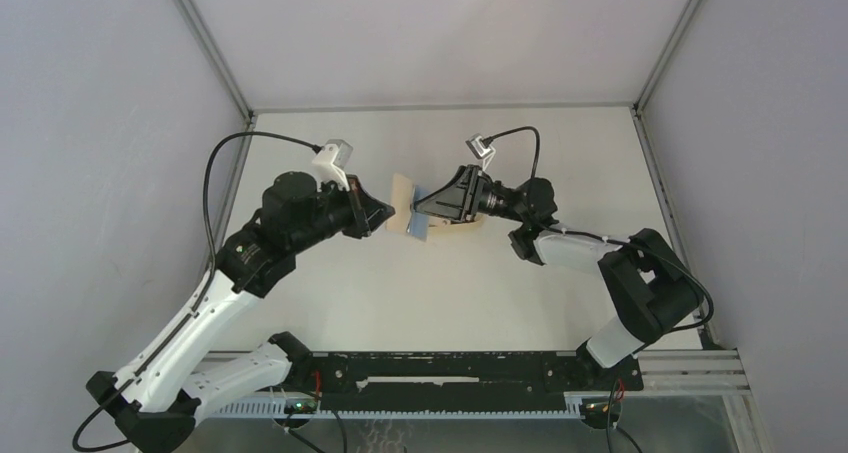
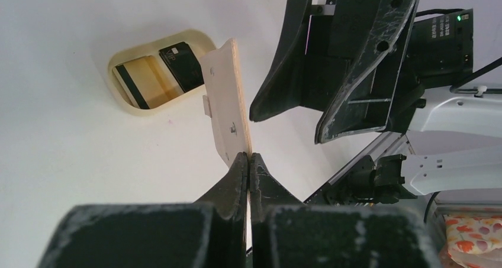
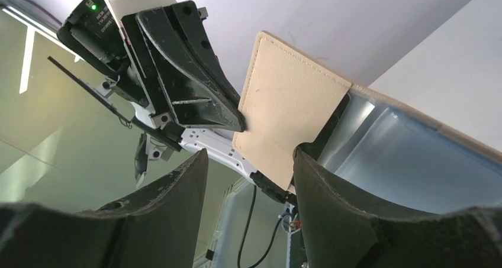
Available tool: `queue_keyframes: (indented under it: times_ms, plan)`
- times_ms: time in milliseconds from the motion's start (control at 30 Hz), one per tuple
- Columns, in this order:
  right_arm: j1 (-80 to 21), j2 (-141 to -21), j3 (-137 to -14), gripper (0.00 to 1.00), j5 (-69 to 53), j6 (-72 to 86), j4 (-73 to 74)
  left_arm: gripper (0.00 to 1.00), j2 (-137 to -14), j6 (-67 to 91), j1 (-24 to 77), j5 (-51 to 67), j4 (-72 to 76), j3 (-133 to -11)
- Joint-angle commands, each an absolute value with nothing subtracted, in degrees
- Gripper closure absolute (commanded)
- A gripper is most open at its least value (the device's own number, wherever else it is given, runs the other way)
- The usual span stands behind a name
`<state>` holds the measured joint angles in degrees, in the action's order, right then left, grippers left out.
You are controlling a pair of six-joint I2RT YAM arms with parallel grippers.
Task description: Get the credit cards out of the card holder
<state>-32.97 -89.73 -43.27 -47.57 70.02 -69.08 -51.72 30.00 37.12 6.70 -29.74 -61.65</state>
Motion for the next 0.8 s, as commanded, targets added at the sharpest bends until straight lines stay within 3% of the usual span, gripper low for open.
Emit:
queue_keyframes:
  times_ms: [0,767]
  plan:
    - [-34.5,-90.3,-43.5,0.37,-46.9,70.6,-73.8,1.00,-50.4,30.4,36.8,7.9,-26.2,-65.6]
    - [-35.1,-91.7,-44.4,0.36,-44.8,69.6,-73.9,1.00,-48.3,31.0,36.8,8.9,-26.0,-65.0]
